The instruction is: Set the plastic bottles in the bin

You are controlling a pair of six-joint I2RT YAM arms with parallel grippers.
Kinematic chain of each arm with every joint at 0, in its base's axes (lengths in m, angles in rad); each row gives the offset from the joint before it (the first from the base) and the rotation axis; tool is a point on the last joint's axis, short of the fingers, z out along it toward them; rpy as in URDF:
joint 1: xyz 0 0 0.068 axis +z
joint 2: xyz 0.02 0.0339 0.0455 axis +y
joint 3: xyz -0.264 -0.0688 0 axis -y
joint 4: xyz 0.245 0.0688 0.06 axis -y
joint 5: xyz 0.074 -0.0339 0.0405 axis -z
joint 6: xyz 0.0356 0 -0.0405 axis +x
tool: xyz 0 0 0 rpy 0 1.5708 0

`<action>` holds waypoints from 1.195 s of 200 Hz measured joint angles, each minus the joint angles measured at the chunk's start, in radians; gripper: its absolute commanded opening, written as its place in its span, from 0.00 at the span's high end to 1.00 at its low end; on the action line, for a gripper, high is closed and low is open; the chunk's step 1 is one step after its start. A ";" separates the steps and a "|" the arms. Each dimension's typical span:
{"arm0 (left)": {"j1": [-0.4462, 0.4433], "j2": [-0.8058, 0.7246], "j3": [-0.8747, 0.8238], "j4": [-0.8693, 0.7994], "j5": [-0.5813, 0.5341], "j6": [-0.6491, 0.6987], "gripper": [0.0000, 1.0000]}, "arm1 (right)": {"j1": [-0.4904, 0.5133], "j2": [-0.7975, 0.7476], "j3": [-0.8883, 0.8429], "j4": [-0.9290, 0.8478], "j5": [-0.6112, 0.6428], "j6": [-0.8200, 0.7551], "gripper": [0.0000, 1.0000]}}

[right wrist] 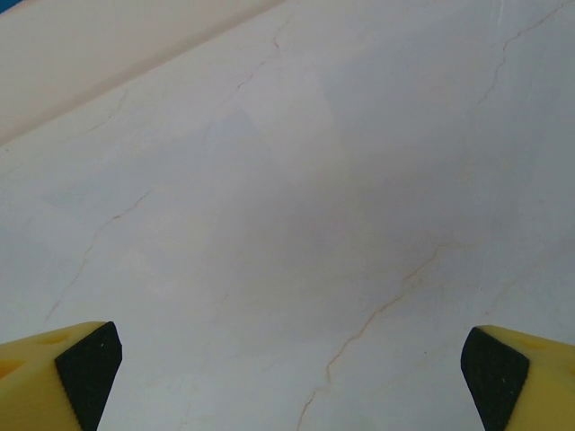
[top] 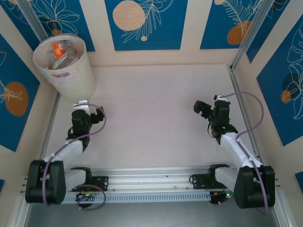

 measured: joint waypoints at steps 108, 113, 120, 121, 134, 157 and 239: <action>-0.035 0.354 -0.052 0.381 -0.025 0.129 0.00 | -0.017 0.088 -0.009 0.078 -0.027 -0.129 0.01; -0.045 0.354 -0.044 0.377 -0.047 0.129 0.00 | -0.018 0.088 -0.017 0.096 -0.035 -0.139 0.01; -0.056 0.354 -0.032 0.378 -0.068 0.129 0.00 | -0.020 0.090 -0.031 0.124 -0.045 -0.151 0.01; -0.058 0.354 -0.030 0.378 -0.072 0.129 0.00 | -0.021 0.091 -0.033 0.127 -0.046 -0.151 0.01; -0.069 0.354 -0.011 0.380 -0.101 0.130 0.00 | -0.024 0.113 -0.056 0.179 -0.063 -0.166 0.01; -0.071 0.354 -0.005 0.380 -0.134 0.130 0.00 | -0.024 0.211 -0.069 0.275 -0.077 -0.173 0.01; -0.071 0.354 -0.005 0.380 -0.159 0.130 0.00 | 0.042 0.454 -0.201 0.727 -0.024 -0.315 0.01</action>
